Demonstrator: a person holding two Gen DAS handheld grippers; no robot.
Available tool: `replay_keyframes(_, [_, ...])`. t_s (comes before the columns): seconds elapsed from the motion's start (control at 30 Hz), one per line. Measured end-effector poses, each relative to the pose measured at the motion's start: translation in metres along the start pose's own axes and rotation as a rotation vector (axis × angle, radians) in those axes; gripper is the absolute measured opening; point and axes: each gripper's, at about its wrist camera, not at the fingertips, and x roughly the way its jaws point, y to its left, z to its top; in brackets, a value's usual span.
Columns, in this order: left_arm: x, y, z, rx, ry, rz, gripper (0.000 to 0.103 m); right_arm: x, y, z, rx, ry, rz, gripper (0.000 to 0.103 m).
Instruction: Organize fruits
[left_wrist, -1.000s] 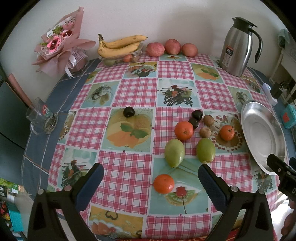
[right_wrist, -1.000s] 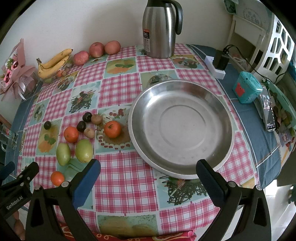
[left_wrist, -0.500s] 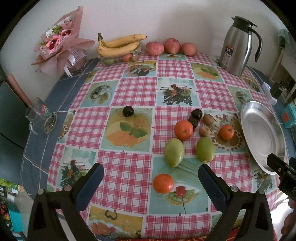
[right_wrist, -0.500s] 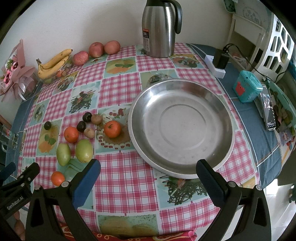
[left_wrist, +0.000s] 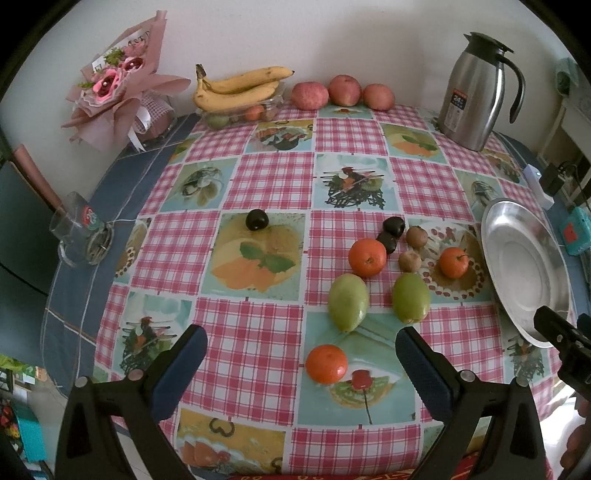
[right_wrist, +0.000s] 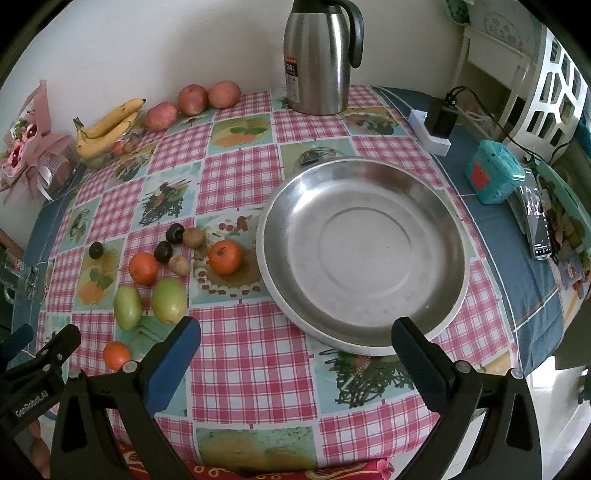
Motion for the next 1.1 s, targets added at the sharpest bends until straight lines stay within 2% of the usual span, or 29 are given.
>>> replay_keyframes(0.37, [0.000, 0.007, 0.002, -0.028, 0.013, -0.019, 0.103, 0.000, -0.002, 0.000, 0.010, 0.008, 0.016, 0.103])
replay_keyframes(0.53, [0.001, 0.015, 0.005, -0.059, 0.025, -0.111, 0.103, 0.000, -0.003, 0.002, 0.012, 0.009, 0.038, 0.103])
replay_keyframes(0.73, [-0.006, 0.032, 0.014, -0.071, -0.039, -0.134, 0.103, -0.010, 0.008, 0.005, -0.006, -0.043, 0.071, 0.103])
replay_keyframes(0.83, [-0.005, 0.038, 0.017, -0.039, -0.065, -0.127, 0.103, -0.011, 0.020, 0.007, -0.029, -0.047, 0.117, 0.103])
replay_keyframes(0.9, [0.000, 0.041, 0.018, -0.009, -0.050, -0.116, 0.103, -0.007, 0.028, 0.010, -0.027, -0.031, 0.159, 0.103])
replay_keyframes(1.1, [0.017, 0.045, 0.015, 0.048, 0.018, -0.122, 0.103, 0.007, 0.051, 0.013, -0.050, 0.047, 0.181, 0.103])
